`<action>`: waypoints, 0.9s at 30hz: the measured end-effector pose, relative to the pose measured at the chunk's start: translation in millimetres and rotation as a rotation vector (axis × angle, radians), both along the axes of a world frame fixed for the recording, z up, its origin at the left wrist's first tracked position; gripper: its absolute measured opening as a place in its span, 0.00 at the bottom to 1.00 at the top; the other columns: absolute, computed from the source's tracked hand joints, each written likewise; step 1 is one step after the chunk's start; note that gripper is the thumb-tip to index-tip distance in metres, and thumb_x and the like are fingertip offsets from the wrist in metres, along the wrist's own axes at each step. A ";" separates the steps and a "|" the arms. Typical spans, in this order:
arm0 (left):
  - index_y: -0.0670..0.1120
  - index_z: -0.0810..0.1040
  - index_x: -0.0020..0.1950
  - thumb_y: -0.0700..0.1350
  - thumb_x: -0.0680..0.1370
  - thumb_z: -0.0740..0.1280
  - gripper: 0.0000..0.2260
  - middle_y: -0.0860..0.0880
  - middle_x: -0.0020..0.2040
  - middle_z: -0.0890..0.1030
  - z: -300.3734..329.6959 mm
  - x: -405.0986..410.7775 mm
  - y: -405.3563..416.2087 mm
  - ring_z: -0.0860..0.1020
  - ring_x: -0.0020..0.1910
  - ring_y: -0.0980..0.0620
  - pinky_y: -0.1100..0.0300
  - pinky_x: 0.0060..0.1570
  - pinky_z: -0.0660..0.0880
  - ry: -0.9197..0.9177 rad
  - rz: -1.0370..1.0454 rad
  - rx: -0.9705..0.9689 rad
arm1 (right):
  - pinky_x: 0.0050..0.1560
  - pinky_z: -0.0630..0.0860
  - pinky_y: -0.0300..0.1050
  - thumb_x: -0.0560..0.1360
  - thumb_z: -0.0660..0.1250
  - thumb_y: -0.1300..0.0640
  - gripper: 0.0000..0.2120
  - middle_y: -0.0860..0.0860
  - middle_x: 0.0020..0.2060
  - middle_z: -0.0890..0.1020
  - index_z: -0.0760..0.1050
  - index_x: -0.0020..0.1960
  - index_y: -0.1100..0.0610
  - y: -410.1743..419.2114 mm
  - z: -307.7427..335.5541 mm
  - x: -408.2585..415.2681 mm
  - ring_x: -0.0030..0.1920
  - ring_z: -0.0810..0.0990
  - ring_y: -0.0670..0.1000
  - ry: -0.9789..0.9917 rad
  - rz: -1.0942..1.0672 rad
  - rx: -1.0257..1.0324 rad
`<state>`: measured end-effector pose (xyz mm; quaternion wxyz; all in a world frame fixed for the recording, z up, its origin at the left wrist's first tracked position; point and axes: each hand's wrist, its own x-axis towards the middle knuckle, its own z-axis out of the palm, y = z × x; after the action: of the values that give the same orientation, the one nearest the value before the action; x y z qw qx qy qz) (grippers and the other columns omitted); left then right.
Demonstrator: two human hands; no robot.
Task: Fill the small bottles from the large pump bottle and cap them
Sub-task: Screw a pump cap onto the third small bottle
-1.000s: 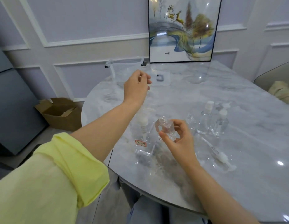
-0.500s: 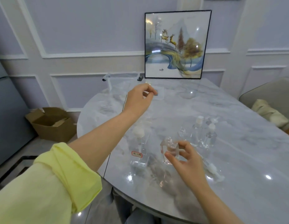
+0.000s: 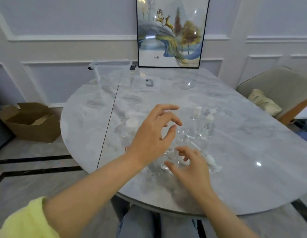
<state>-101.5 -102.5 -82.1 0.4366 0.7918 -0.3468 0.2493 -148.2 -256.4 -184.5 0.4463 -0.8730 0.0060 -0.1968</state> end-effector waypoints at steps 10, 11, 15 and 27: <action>0.45 0.72 0.71 0.37 0.78 0.70 0.22 0.53 0.74 0.70 -86.1 -22.7 -3.8 0.68 0.75 0.54 0.48 0.72 0.70 0.258 0.020 -0.106 | 0.63 0.69 0.35 0.68 0.81 0.50 0.35 0.32 0.62 0.78 0.72 0.72 0.40 -35.2 -6.6 -18.8 0.67 0.70 0.42 -0.013 0.064 -0.031; 0.47 0.70 0.73 0.38 0.77 0.70 0.24 0.54 0.74 0.71 -92.7 -22.5 -3.9 0.68 0.75 0.54 0.49 0.72 0.69 0.282 0.035 -0.117 | 0.63 0.70 0.37 0.69 0.81 0.52 0.35 0.32 0.63 0.78 0.72 0.72 0.40 -40.0 -9.3 -21.0 0.67 0.71 0.42 -0.011 0.041 -0.037; 0.53 0.66 0.76 0.44 0.74 0.72 0.31 0.56 0.72 0.72 -110.5 -23.6 -8.9 0.69 0.72 0.59 0.58 0.72 0.68 0.468 0.094 -0.114 | 0.62 0.73 0.43 0.70 0.80 0.55 0.29 0.32 0.61 0.78 0.76 0.67 0.41 -51.4 -21.6 -25.1 0.63 0.74 0.42 -0.007 -0.040 -0.053; 0.52 0.73 0.70 0.42 0.71 0.80 0.30 0.63 0.64 0.76 -113.7 -30.0 -20.5 0.77 0.63 0.60 0.73 0.58 0.70 0.518 0.181 -0.241 | 0.61 0.70 0.41 0.72 0.77 0.57 0.21 0.44 0.56 0.81 0.80 0.65 0.51 -32.7 -26.0 6.7 0.57 0.74 0.48 0.018 -0.018 -0.264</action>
<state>-131.5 -123.0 -195.8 0.5773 0.7993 -0.1197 0.1160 -141.5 -289.2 -210.5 0.3256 -0.9257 -0.0080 -0.1923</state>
